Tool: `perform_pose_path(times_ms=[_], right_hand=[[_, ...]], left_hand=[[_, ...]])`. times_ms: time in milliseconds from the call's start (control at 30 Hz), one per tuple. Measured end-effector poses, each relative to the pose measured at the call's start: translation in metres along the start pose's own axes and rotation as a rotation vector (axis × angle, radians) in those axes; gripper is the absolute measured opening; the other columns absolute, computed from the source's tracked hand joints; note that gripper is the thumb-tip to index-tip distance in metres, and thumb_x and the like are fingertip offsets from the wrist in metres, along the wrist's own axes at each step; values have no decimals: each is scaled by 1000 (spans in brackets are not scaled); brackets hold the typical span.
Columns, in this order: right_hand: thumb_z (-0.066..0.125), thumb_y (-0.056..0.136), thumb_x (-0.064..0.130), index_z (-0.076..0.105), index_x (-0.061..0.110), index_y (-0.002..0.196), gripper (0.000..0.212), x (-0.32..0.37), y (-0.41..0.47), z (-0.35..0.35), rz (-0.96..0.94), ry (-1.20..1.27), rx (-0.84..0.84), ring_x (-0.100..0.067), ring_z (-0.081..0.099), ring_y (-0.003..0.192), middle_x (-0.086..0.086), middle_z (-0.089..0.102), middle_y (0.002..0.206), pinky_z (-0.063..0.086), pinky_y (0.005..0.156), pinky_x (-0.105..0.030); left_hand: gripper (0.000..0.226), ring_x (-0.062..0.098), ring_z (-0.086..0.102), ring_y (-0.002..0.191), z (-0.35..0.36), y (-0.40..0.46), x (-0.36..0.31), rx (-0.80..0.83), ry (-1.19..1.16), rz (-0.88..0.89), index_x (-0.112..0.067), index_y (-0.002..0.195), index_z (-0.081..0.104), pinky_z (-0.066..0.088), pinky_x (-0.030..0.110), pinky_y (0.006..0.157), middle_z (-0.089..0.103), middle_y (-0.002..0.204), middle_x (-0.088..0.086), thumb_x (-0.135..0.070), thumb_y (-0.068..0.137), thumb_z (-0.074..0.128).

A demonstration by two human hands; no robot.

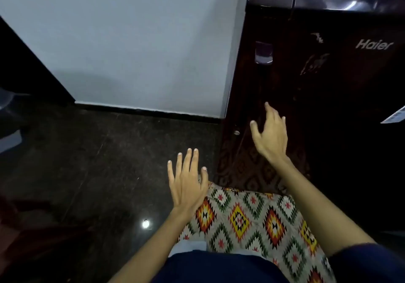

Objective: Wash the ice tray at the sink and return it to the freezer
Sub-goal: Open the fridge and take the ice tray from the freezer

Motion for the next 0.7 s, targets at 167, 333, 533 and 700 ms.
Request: perform_pose_path(times_ms=[167, 333, 533, 700], right_hand=[[62, 87, 39, 30, 13, 144, 69, 5, 27, 15, 220, 382, -38, -20, 44, 128, -6, 42, 142, 41, 103, -35], [66, 86, 30, 40, 6, 137, 62, 6, 37, 34, 349, 540, -60, -21, 53, 122, -9, 55, 131, 44, 103, -35], [62, 89, 25, 41, 6, 135, 53, 8, 34, 32, 374, 518, -103, -21, 54, 119, -9, 56, 129, 42, 93, -21], [60, 91, 22, 40, 4, 135, 53, 9, 33, 29, 414, 502, -121, -21, 52, 121, -9, 55, 131, 38, 90, -17]], left_hand=[[54, 26, 43, 133, -1, 19, 19, 4, -40, 39, -14, 139, 46, 8, 42, 113, 50, 141, 4, -38, 92, 35], [54, 25, 45, 132, 9, 35, 29, 41, -58, 98, -15, 139, 45, 17, 48, 113, 51, 140, 4, -39, 92, 34], [55, 25, 48, 130, 11, 44, 24, 40, -125, 139, -15, 139, 45, 17, 50, 112, 52, 139, 4, -40, 92, 33], [55, 24, 45, 132, 11, 44, 22, 64, -185, 152, -17, 141, 41, 9, 47, 114, 50, 141, 3, -42, 93, 31]])
Point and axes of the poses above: each hand's wrist, its own y-axis towards the middle knuckle, its own z-axis out of the palm, x = y × z, the point moved 10 cm from there along y, towards the middle knuckle
